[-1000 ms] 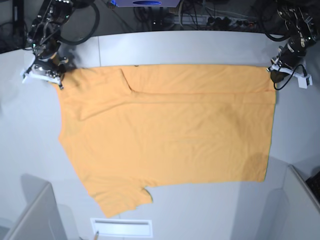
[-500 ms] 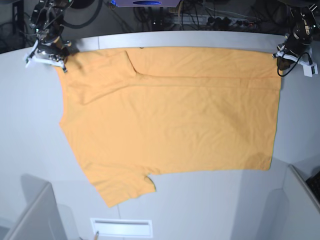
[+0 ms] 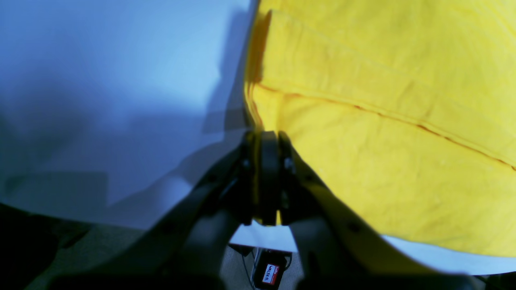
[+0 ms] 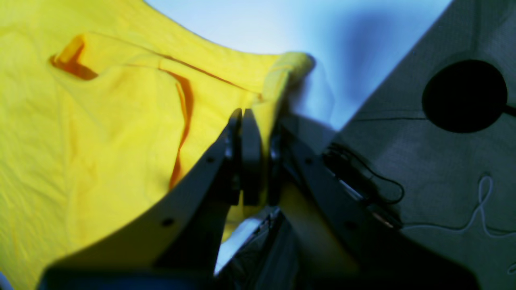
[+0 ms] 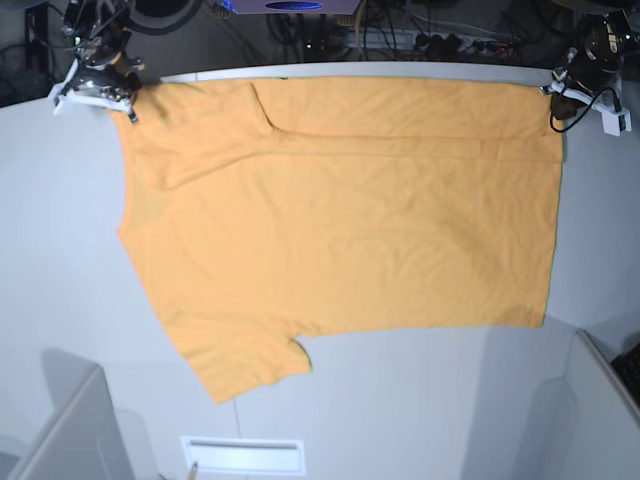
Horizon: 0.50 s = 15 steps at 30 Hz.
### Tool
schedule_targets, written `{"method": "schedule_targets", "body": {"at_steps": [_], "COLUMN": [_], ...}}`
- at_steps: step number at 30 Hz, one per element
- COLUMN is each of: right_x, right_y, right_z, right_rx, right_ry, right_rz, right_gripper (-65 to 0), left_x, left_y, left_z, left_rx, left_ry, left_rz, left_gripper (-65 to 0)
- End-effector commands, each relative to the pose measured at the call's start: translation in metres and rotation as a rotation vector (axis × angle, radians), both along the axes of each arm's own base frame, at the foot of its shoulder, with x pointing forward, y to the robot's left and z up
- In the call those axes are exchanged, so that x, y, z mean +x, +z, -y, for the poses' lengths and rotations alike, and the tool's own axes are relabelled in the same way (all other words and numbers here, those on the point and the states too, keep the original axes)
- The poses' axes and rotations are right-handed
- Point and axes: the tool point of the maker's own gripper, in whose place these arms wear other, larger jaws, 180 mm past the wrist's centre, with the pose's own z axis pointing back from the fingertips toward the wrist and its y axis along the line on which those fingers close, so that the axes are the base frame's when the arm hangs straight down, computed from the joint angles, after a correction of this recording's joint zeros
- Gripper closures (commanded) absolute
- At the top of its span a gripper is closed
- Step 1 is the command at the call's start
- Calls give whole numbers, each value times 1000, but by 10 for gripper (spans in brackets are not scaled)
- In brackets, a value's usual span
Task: Fold the T-shirt properly
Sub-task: 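Drag the shirt with both grippers toward the robot's base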
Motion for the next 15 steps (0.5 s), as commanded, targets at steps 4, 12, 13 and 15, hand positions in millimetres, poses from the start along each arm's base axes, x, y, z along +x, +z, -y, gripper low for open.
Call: {"method": "schedule_targets", "body": {"at_steps": [4,12,13,15], "right_x": [2,1,1,1], "right_y": [7,7,8,7], "right_z": [6,7,7,7], "right_rx": [-32,-33,-34,-34], "right_ry": [5,9,10,10], "right_rz": [18,14,14,13], "right_gripper": [0,0,0,0], "left_x": [6,4,5,6], "left_y": [10,8,8,8], "left_z": [-4,-5,-5,-5], "left_rx": [17,15,15,15], "left_ry": [-13,-9,-9,-9], "left_rz": [28,23,24,27], "left_gripper": [0,0,0,0]}}
